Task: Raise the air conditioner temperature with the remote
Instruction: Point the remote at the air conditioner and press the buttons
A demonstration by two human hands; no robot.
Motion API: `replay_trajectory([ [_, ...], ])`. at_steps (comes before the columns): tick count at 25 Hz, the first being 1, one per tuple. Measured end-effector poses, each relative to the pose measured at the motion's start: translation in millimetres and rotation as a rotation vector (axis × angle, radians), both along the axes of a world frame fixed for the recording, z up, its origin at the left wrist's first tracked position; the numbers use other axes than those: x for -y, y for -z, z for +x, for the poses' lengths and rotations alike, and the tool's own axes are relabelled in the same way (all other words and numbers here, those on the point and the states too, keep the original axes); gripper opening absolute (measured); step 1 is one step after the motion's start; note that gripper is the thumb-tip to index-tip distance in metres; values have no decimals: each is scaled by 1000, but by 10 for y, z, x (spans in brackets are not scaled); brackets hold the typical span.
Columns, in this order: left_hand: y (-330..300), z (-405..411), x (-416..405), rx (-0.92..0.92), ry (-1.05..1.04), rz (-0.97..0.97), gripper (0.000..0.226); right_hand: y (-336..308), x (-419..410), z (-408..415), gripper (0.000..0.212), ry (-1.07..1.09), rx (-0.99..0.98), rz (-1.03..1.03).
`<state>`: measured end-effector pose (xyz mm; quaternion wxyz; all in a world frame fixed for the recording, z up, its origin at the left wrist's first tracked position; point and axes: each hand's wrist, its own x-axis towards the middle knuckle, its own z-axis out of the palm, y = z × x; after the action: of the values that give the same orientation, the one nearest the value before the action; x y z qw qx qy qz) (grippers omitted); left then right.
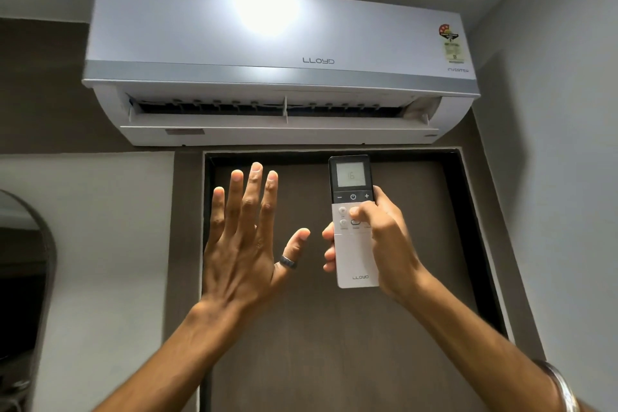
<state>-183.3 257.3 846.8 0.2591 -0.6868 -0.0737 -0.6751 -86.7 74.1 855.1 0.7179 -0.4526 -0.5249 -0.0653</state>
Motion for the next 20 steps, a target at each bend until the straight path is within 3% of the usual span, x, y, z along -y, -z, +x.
replay_trajectory([
  [4,37,46,-6,-15,2,-3,88,64,10,59,52,5,-21,-20],
  [15,21,82,133,8,26,0,84,92,90,60,29,49,16,-19],
  [20,42,61,196,30,70,17,84,121,109,50,66,24,-33,-19],
])
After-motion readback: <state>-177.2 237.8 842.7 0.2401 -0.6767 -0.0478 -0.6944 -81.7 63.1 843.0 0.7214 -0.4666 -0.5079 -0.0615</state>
